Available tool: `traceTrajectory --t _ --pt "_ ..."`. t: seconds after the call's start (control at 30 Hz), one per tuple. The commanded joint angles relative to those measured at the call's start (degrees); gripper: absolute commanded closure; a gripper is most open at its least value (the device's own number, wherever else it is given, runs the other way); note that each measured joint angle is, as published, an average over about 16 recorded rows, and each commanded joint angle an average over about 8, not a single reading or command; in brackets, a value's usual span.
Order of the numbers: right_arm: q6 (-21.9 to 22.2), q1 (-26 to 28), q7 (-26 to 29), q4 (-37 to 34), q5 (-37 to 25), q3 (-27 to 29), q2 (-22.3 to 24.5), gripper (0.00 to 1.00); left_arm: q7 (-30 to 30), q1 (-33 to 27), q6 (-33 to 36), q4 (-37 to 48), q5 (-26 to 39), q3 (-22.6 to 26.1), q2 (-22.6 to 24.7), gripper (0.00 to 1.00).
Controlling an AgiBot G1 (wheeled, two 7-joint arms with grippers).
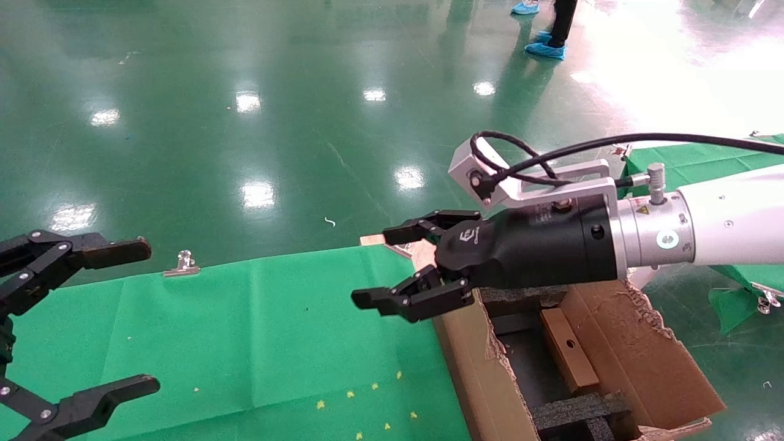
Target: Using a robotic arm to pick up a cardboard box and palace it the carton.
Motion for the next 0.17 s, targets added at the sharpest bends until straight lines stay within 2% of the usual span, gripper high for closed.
traceTrajectory --t 0.03,0.17 --pt "-1.68 -2.65 -3.35 -0.22 1.64 3.43 -0.65 0.0 0.0 0.0 0.0 0.0 0.0 0.0 0.0 0.0" --pt "-3.08 -4.88 -6.16 -0.41 3.01 6.31 -1.19 0.0 0.0 0.0 0.0 0.0 -0.01 0.01 0.0 0.0"
